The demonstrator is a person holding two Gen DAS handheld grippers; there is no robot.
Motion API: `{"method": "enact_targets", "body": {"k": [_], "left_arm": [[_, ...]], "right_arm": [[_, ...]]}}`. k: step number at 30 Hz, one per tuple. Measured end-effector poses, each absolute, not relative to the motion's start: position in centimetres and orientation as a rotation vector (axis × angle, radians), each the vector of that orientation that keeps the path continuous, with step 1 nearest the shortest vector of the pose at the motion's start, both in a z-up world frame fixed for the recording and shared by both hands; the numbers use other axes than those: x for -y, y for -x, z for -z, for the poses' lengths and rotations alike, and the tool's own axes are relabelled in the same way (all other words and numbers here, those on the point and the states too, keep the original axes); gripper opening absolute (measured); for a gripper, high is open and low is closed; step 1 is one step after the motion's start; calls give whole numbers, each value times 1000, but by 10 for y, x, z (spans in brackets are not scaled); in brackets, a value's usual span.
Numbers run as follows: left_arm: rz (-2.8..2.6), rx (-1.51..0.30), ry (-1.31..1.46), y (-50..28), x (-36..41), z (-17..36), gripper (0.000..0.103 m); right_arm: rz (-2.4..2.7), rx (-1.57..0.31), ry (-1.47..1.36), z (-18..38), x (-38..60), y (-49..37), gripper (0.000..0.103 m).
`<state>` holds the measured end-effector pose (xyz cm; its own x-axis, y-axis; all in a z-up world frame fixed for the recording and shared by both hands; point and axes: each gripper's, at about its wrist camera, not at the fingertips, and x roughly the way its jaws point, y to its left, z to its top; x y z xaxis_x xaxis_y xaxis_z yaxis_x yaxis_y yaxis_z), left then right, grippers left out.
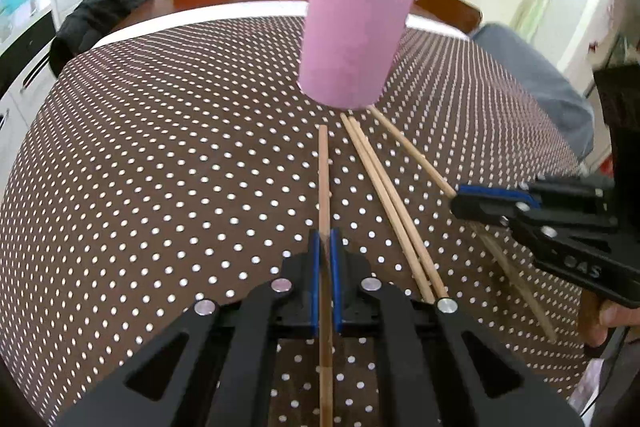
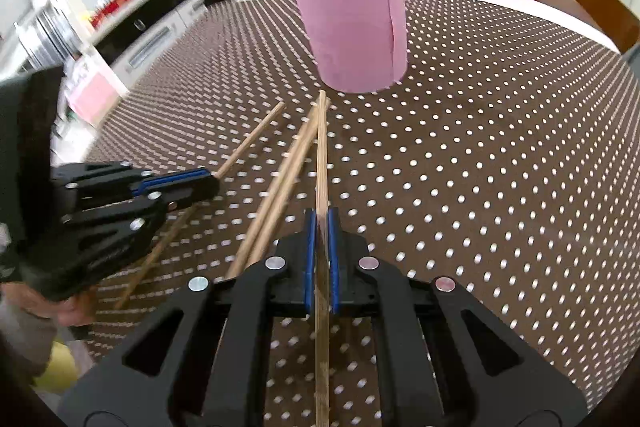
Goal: Organize utensils
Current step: 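Close the right gripper on one stick while the left gripper grasps another, then lift the held sticks upright and carry both grippers over the pink cup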
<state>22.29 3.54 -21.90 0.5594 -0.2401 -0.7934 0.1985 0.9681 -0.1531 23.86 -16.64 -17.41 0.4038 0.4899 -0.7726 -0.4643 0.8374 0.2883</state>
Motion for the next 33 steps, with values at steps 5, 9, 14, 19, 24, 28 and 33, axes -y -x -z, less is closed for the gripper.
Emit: {"method": "enact_targets", "body": {"k": [5, 9, 14, 19, 24, 28, 33], "left_arm": [[250, -815, 130, -211, -47, 194, 5], [259, -687, 174, -203, -52, 165, 5], [267, -603, 166, -204, -49, 143, 5], [269, -542, 128, -215, -42, 122, 5], [273, -469, 101, -233, -31, 94, 5], [282, -402, 100, -247, -28, 71, 5], [309, -314, 125, -270, -30, 41, 5]], "right_arm": [[-673, -868, -160, 152, 185, -221, 6], [-701, -782, -232, 132, 194, -218, 6], [-697, -702, -291, 114, 197, -226, 6], [-668, -588, -318, 84, 209, -240, 6], [-634, -469, -304, 50, 210, -256, 6], [-618, -382, -301, 24, 210, -272, 6], [-596, -284, -308, -9, 209, -294, 6]]}}
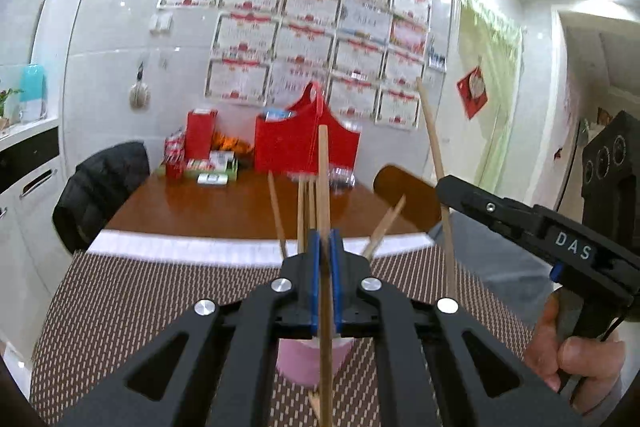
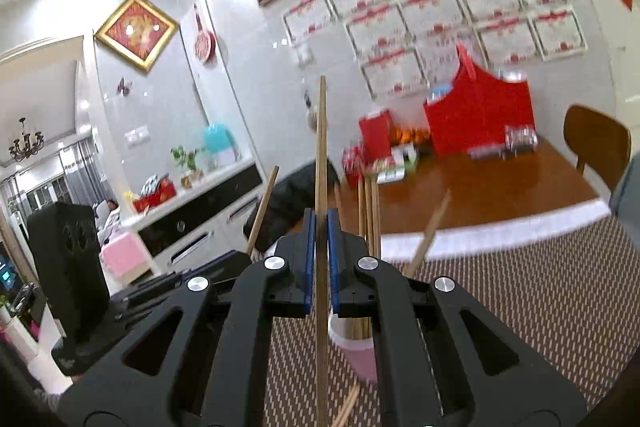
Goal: Organize utensils
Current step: 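Lift the held sticks upright and carry both grippers over the pink cup, then lower the sticks into the pink cup and open both grippers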
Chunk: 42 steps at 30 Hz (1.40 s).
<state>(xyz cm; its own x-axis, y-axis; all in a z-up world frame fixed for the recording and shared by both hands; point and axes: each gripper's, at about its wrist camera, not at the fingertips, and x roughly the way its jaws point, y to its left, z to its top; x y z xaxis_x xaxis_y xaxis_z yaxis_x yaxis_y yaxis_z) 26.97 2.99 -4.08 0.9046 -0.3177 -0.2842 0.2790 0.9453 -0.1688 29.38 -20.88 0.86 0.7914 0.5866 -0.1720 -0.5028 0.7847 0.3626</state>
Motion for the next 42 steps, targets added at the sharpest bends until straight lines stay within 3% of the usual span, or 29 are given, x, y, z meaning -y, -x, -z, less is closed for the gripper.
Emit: {"method": "enact_targets", "body": {"k": [8, 21, 42], "left_arm": [[377, -229, 209, -318, -30, 25, 5], [394, -154, 312, -379, -23, 61, 5], [316, -198, 304, -387, -23, 119, 6]], "right_arm": [[-554, -206, -336, -27, 201, -339, 6], [-502, -222, -325, 6, 191, -389, 7], [-492, -284, -243, 36, 180, -389, 7]]}}
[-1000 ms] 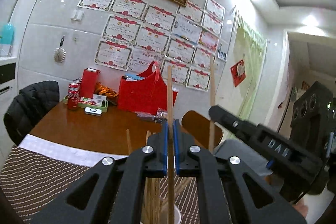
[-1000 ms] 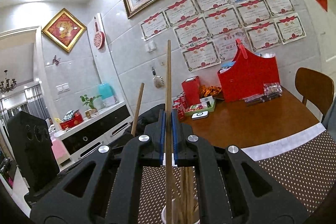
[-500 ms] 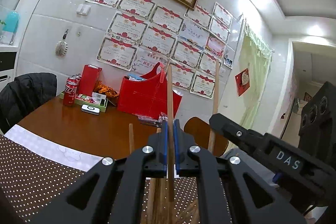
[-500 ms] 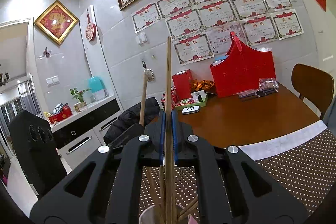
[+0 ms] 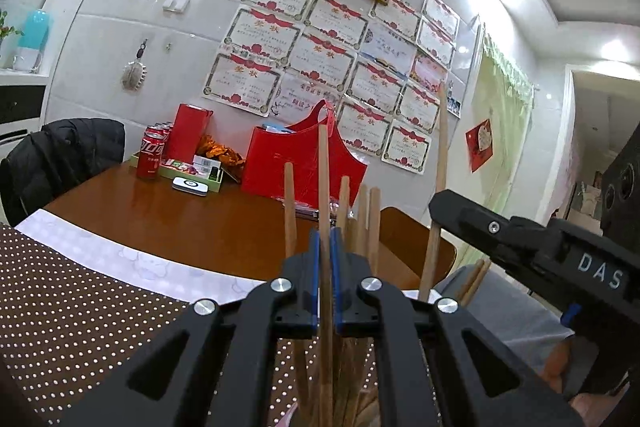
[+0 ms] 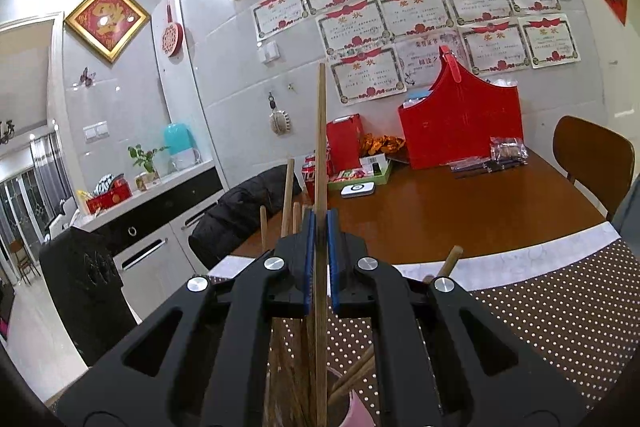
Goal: Organize utensils
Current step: 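Lower the sticks into the pink cup and open both grippers, then move both open grippers back down to the last sticks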
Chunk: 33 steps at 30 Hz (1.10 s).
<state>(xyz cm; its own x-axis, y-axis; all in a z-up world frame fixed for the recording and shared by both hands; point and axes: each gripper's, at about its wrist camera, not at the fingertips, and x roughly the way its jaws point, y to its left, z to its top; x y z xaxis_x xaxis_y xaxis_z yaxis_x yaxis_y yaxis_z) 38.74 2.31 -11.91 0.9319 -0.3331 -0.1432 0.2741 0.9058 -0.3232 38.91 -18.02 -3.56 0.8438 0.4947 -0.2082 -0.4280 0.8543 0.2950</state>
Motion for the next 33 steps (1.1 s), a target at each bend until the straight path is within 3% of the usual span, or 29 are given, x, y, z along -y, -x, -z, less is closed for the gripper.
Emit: {"method": "enact_targets", "body": {"k": [2, 3, 4, 5, 6, 10, 15, 33], "left_arm": [[316, -196, 283, -382, -23, 118, 10], [316, -192, 278, -378, -25, 116, 25], [314, -189, 276, -376, -26, 115, 42], [305, -179, 274, -371, -28, 112, 47], [302, -173, 275, -367, -31, 109, 52], [278, -158, 275, -352, -39, 97, 77], [244, -192, 210, -331, -40, 81, 89], [149, -418, 49, -256, -27, 72, 90]], "right_arm": [[-493, -300, -236, 37, 180, -385, 8], [-489, -303, -239, 37, 182, -384, 18], [-483, -303, -243, 37, 183, -382, 58], [-472, -298, -256, 36, 187, -378, 80], [-464, -275, -278, 35, 192, -373, 90], [-449, -244, -303, 26, 204, -359, 95], [-400, -228, -314, 14, 218, -341, 97], [-304, -345, -300, 13, 247, -259, 97]]}}
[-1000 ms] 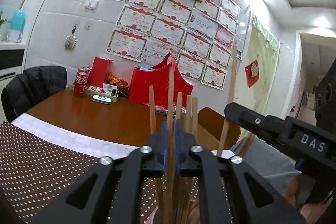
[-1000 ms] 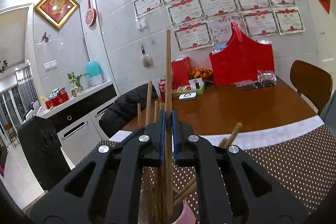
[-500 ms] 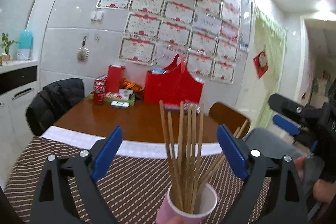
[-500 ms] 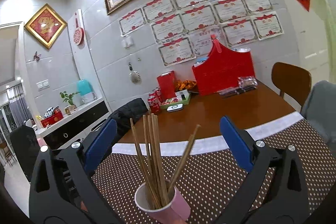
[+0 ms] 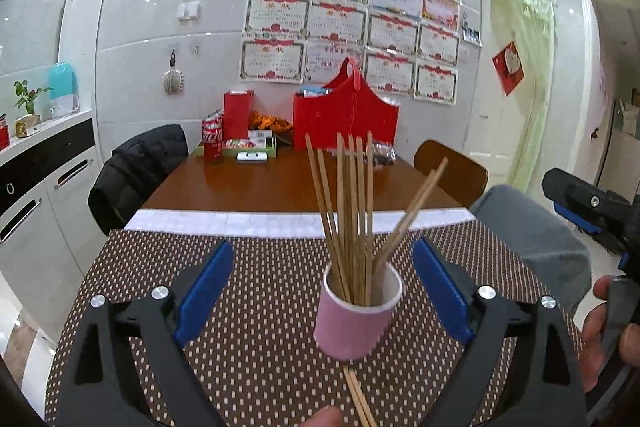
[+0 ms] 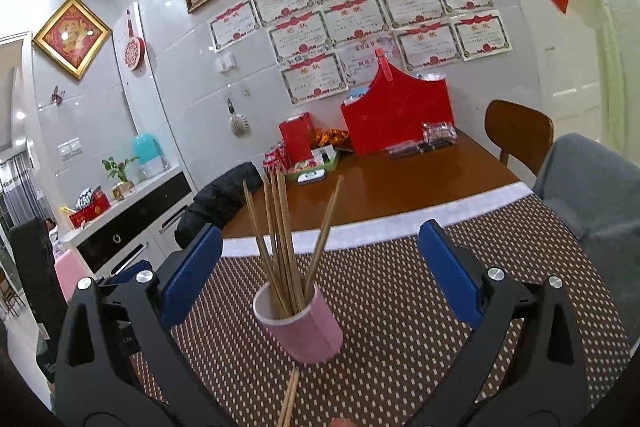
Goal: Organize utensils
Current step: 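Move both open grippers back down to the last sticks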
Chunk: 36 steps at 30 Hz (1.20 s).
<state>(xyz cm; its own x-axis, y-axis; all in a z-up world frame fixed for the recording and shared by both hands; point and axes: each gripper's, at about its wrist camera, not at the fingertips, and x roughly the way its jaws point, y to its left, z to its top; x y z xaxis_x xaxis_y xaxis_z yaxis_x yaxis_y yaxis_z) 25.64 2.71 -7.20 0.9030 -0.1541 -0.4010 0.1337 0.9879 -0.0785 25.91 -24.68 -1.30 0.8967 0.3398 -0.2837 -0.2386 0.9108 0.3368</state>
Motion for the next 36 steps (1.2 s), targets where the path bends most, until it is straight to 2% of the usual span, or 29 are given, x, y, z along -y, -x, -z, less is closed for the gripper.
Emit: {"method": "enact_targets", "body": {"k": [11, 28, 36], "left_arm": [[142, -539, 31, -223, -30, 102, 90], [172, -878, -95, -194, -8, 219, 90], [177, -936, -147, -182, 5, 242, 90]], "right_arm": [[-293, -469, -249, 35, 245, -220, 97], [-254, -653, -291, 103, 262, -204, 97], [-239, -686, -310, 117, 271, -201, 97]]}}
